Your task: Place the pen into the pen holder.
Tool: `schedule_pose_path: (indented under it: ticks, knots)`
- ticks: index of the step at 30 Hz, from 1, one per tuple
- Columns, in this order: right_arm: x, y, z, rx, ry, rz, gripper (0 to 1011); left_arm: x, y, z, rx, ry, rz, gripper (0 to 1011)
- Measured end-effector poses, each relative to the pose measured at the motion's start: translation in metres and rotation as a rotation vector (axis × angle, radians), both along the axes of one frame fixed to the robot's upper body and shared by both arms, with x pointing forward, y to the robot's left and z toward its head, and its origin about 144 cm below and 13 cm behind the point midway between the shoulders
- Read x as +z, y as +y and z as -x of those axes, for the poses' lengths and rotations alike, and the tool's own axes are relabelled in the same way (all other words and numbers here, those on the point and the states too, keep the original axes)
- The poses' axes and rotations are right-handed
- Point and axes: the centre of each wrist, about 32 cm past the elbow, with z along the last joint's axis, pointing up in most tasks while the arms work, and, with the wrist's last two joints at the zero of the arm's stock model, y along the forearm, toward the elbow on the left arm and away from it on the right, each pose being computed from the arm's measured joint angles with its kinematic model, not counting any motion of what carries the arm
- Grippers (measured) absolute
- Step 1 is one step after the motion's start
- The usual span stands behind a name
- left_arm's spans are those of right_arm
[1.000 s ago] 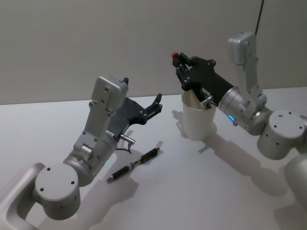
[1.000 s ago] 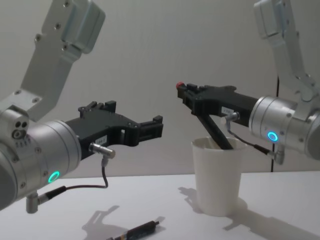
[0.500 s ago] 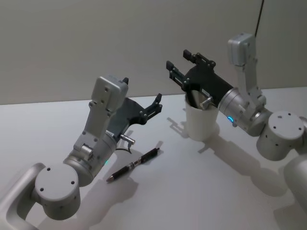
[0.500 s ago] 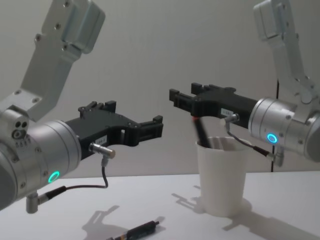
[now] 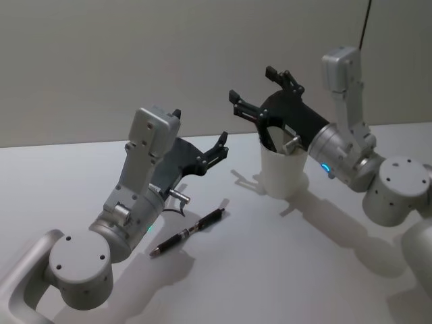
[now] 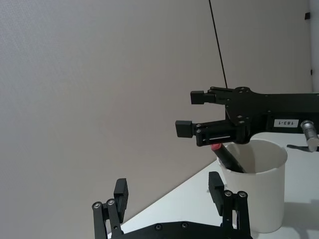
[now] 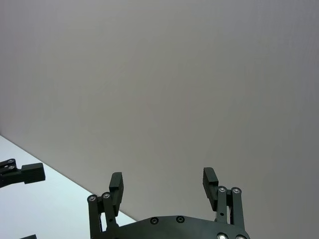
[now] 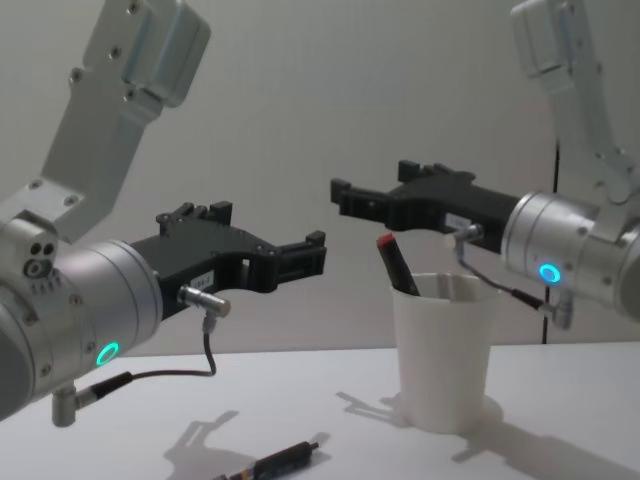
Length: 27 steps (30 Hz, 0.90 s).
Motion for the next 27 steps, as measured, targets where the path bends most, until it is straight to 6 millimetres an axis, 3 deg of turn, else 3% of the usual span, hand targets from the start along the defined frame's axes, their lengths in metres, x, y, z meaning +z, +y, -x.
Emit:
schedule_pose_path:
  ticks: [10, 27]
  knots:
    - [0.017, -0.023, 0.016, -0.042, -0.007, 0.002, 1002, 0.0, 0.0, 0.0, 0.0, 0.0, 0.0, 1003]
    - [0.027, -0.08, 0.083, -0.201, 0.039, -0.008, 1002, 0.0, 0.0, 0.0, 0.0, 0.0, 0.0, 1003]
